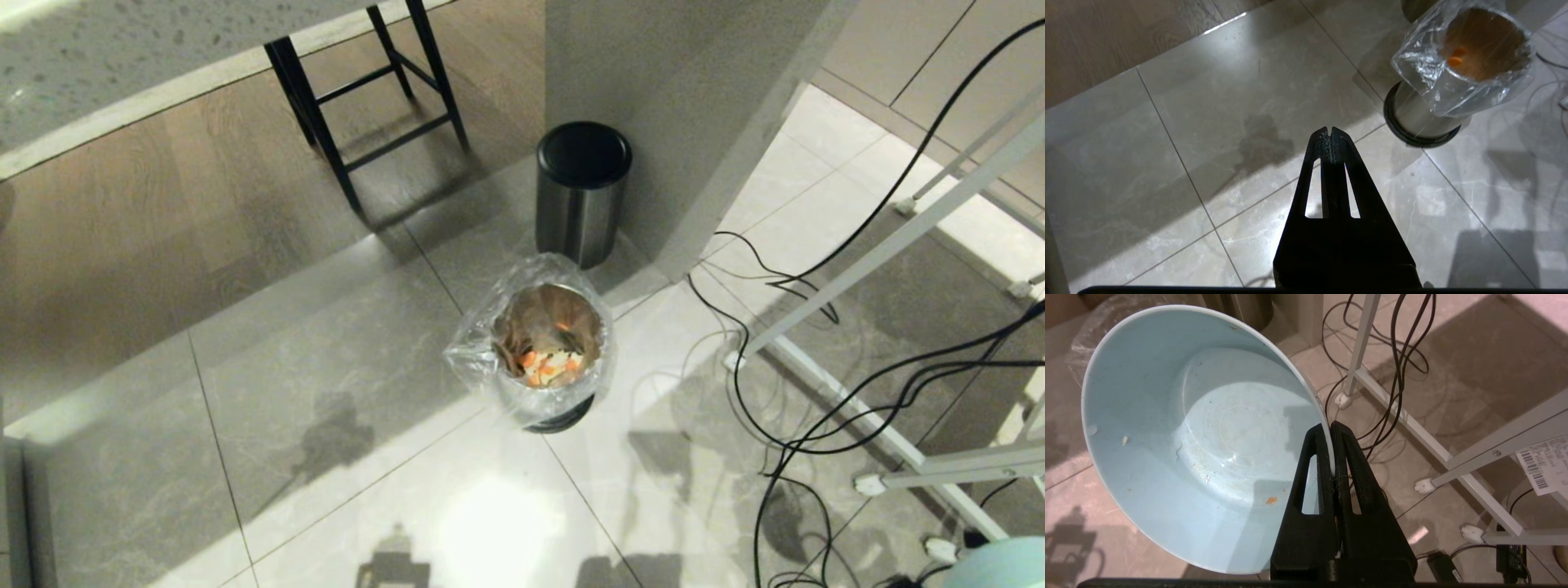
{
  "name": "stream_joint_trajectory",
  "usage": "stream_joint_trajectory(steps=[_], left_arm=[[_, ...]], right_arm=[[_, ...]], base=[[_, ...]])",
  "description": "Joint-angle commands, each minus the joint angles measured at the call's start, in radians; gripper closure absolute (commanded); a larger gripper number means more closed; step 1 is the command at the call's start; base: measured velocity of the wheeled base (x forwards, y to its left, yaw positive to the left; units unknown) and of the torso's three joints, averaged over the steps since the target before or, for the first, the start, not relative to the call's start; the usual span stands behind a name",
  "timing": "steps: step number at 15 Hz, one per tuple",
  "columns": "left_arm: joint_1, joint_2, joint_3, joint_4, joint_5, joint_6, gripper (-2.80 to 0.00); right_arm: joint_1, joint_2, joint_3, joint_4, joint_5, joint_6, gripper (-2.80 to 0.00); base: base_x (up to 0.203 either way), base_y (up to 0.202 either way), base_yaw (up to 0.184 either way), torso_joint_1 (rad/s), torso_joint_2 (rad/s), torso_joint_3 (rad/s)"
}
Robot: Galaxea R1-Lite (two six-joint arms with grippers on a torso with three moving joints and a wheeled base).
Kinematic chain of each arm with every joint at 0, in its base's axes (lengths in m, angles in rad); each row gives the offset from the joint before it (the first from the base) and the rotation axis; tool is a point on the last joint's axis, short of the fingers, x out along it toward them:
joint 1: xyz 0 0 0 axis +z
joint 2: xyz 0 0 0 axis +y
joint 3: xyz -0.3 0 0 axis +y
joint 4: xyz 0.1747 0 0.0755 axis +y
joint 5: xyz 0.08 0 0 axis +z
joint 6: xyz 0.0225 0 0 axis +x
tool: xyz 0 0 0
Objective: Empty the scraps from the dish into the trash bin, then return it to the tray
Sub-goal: Put the bowl back to the table
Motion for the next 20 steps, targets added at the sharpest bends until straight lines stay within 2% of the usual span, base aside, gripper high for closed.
stream_joint_trajectory(steps=[1,20], left_arm=[[0.0,0.001,0.0,-0.001,0.0,-0.001,0.0],[0.0,0.001,0.0,-0.001,0.002,-0.017,0.0]], right_arm=[[0.0,0.002,0.0,-0.001,-0.001,0.0,0.0],[0.0,0.002,0.0,-0.001,-0.001,0.001,0.0]], base=[[0.0,0.0,0.0,0.008,0.0,0.207],[0.0,0.0,0.0,0.002,0.0,0.203]])
